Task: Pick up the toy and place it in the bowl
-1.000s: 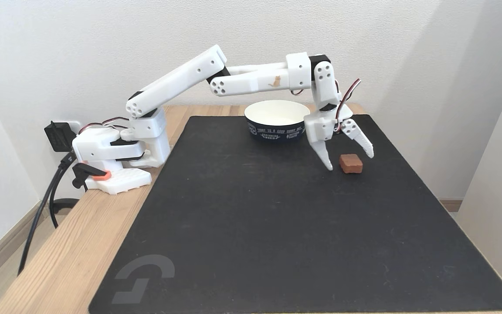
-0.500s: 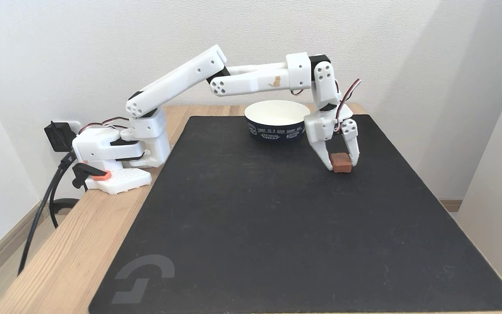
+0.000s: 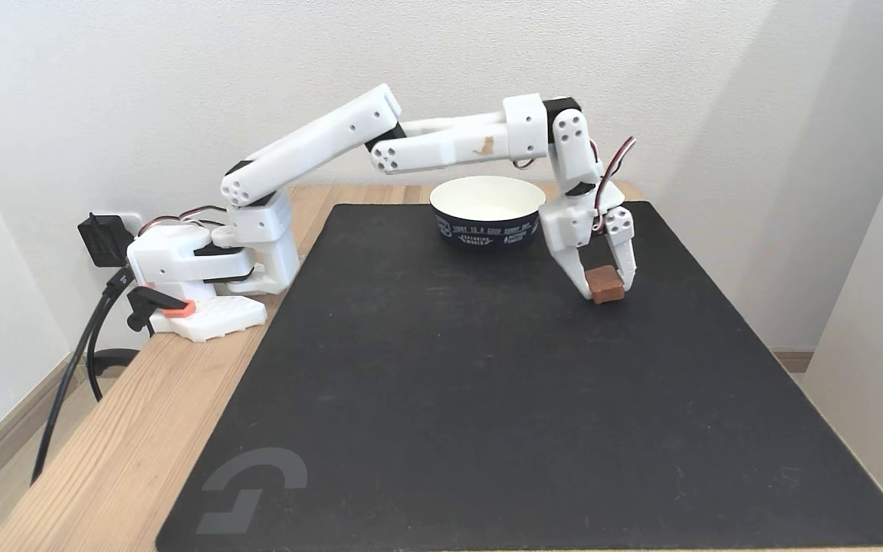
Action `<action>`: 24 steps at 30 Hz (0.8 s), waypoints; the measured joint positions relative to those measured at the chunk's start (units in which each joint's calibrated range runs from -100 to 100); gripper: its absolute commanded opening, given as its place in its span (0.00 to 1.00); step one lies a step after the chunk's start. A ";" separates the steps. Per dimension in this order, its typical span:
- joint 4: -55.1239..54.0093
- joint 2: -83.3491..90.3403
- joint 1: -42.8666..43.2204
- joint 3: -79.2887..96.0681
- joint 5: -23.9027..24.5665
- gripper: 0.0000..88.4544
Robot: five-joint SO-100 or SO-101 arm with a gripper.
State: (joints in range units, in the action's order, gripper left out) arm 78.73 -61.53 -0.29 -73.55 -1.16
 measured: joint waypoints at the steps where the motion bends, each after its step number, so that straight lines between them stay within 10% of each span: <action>1: 1.52 0.50 0.00 -0.94 0.51 0.06; 24: 18.07 29.73 22.89 4.35 5.92 0.06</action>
State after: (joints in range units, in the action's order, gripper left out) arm 96.79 -31.81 22.60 -69.20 4.76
